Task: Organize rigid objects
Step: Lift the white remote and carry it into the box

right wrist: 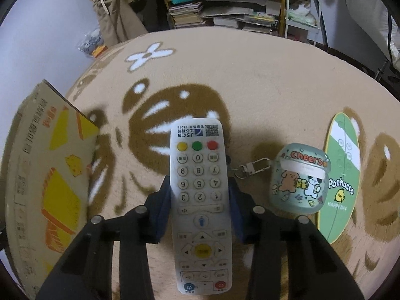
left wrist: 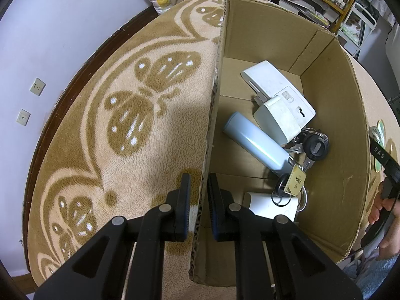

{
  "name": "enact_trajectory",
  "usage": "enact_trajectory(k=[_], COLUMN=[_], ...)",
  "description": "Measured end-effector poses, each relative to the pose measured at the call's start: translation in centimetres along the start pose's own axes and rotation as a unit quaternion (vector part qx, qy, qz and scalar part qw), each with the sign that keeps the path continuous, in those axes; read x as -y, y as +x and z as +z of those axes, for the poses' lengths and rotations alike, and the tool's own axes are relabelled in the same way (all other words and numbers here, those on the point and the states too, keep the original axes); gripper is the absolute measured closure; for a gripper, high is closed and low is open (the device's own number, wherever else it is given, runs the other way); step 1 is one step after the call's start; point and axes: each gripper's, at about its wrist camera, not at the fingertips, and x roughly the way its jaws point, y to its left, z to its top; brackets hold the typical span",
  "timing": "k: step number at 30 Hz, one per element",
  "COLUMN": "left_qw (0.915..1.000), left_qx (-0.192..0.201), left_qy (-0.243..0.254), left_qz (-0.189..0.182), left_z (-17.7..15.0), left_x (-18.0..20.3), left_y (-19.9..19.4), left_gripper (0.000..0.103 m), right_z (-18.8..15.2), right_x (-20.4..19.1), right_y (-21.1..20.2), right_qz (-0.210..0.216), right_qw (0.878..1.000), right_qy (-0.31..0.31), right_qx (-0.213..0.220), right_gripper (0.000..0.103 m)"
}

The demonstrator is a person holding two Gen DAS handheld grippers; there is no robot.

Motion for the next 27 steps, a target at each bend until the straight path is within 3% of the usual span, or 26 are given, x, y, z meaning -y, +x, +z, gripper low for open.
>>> enact_trajectory(k=[8,18,27], left_qw=[1.0,1.0,1.0], left_qx=[0.0,0.001,0.001], left_qy=[0.002,0.002,0.003], left_qz=[0.001,0.001,0.002], left_z=[0.0,-0.1,-0.1], left_x=[0.0,0.1,0.1], left_y=[0.0,0.0,0.0], left_gripper=[0.089,0.089,0.089], right_z=[1.2,1.8,0.6], right_x=[-3.5,-8.9,-12.5], right_y=[-4.0,-10.0,-10.8], right_qz=[0.036,0.112,0.17], right_qw=[0.998,0.985,0.975], right_qy=[-0.022,-0.06,-0.073], right_qx=[0.048,0.119,0.122], right_gripper=[0.058,0.058,0.058])
